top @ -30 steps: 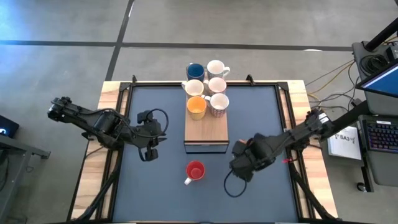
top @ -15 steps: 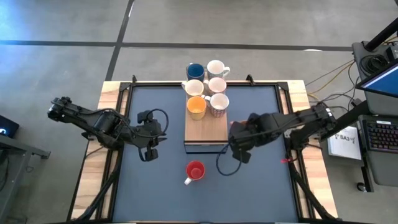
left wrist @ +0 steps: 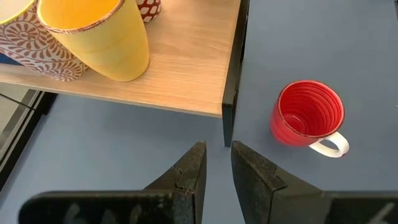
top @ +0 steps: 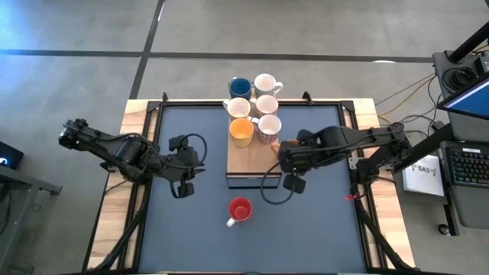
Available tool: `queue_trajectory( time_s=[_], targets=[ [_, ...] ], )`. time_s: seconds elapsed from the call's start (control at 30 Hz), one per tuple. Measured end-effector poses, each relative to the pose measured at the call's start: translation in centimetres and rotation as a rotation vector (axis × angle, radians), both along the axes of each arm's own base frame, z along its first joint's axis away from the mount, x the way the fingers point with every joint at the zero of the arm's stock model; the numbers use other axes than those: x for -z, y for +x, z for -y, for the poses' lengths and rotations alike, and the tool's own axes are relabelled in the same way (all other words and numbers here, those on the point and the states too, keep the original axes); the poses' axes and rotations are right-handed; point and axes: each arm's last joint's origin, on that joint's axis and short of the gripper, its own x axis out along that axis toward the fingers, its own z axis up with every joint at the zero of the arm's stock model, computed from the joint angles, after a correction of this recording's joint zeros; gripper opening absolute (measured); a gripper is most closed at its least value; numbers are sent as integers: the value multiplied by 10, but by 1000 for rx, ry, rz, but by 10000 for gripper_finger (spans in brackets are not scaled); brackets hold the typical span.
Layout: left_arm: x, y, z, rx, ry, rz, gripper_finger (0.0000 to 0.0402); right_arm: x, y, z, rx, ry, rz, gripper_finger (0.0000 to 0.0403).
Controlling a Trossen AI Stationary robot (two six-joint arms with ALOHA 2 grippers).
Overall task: Place coffee mugs
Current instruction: Put the orange mug on the shelf
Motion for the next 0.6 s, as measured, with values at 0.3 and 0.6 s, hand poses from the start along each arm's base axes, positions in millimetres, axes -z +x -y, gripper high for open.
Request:
queue_trajectory(
  time_s=[0.3, 0.6],
  targets=[
    [0, 0, 0, -1, 1, 1, 57, -1, 8, -1, -190, -61, 50, 13],
    [0, 0, 0, -1, 0, 3, 57, 5, 20, -4, -308, -110, 60, 13]
  ],
)
